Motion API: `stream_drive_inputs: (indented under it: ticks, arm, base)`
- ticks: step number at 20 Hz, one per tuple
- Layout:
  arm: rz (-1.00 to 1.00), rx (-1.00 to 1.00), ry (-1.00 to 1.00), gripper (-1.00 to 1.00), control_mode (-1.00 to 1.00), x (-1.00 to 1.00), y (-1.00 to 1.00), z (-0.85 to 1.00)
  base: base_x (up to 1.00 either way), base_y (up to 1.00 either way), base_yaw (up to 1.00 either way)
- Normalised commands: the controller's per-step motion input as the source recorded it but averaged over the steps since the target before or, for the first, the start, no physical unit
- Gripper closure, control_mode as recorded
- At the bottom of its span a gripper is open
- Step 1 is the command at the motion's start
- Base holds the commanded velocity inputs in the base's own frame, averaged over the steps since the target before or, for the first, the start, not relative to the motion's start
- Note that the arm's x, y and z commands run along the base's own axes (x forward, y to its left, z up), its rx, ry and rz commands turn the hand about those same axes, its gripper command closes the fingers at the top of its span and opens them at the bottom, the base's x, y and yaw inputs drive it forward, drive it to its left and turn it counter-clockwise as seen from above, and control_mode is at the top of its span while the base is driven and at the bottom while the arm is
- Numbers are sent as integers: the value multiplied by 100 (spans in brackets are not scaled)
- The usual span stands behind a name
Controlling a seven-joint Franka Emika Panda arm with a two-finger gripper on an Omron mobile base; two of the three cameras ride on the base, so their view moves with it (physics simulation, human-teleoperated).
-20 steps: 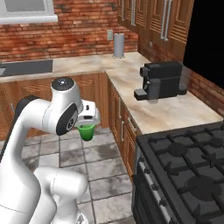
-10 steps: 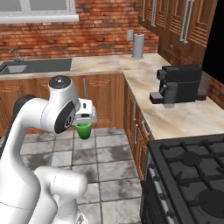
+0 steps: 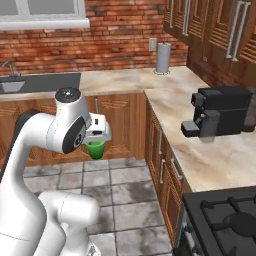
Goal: Pick the cup and bowl from the counter and place them on the counter next to the sink.
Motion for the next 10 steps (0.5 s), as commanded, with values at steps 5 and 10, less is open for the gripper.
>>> stream_drive_inputs:
  ticks: [5, 10]
  arm:
    - [0, 0, 0, 100, 100, 0, 0, 0]
    - [0, 0, 0, 100, 100, 0, 0, 0]
  base:
    - [98, 22, 1]
    - [98, 13, 2]
